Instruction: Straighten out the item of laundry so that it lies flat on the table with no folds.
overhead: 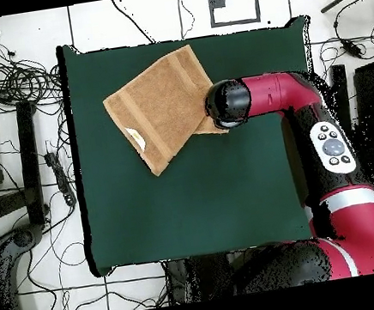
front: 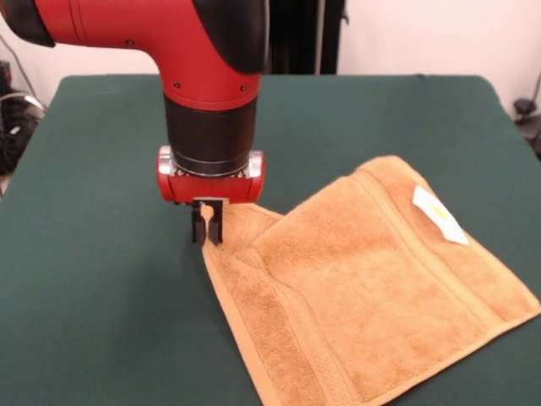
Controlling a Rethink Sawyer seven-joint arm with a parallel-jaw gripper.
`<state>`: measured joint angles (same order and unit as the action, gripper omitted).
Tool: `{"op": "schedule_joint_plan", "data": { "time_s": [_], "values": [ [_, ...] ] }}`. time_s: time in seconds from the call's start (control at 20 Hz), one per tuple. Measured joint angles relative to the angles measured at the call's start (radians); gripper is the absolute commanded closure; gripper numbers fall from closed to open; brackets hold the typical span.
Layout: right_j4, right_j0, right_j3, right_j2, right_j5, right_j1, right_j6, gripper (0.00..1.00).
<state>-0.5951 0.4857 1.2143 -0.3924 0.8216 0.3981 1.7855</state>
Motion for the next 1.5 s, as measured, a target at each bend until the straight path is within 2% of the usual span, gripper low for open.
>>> {"op": "schedule_joint_plan", "data": {
  "time_s": [0.45,1.15,1.5],
  "values": [
    [-0.002,0.038,-0.010,-0.010,0.010,0.001,-0.035,1.00],
    [-0.002,0.174,-0.010,-0.040,0.130,0.067,-0.261,1.00],
    [-0.002,0.196,-0.010,-0.040,0.138,0.082,-0.300,1.00]
  ]
}}
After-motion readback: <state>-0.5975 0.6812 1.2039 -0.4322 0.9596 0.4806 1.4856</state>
